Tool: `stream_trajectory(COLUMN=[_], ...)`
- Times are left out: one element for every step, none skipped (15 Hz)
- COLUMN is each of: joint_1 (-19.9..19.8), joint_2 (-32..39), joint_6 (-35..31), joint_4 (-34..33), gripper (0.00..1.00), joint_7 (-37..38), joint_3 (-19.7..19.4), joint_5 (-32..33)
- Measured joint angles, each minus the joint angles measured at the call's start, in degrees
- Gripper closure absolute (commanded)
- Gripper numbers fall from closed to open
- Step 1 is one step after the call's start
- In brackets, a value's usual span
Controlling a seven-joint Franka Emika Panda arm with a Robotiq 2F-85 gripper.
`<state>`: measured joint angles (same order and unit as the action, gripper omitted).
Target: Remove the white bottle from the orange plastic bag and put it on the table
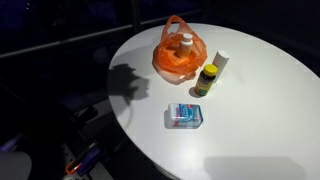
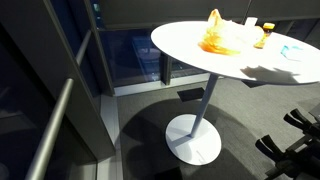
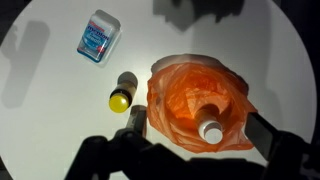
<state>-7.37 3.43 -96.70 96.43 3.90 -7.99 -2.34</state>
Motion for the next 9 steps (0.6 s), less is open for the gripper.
stream_trajectory(joint_1=[0.08, 0.19, 0.27, 0.39, 0.49, 0.57, 0.68, 0.7, 0.69], joint_2=[-1.32, -2.65, -3.81, -4.94, -5.86, -6.64, -7.26, -7.45, -7.41], joint_6=[0.43, 0.74, 1.03, 1.22, 1.4, 1.51, 1.49, 1.48, 1.48], joint_4=[0.6, 1.3, 1.9, 2.53, 3.12, 3.65, 4.26, 4.47, 4.47], gripper=[0.0, 0.0, 0.0, 0.0, 0.0, 0.0, 0.0, 0.0, 0.0], joint_7=[-0.01, -0.01, -0.01, -0.01, -0.01, -0.01, -0.01, -0.01, -0.01], joint_3=[0.18, 0.32, 0.46, 0.58, 0.71, 0.85, 0.99, 1.04, 1.04], joint_5=[0.0, 0.0, 0.0, 0.0, 0.0, 0.0, 0.0, 0.0, 0.0])
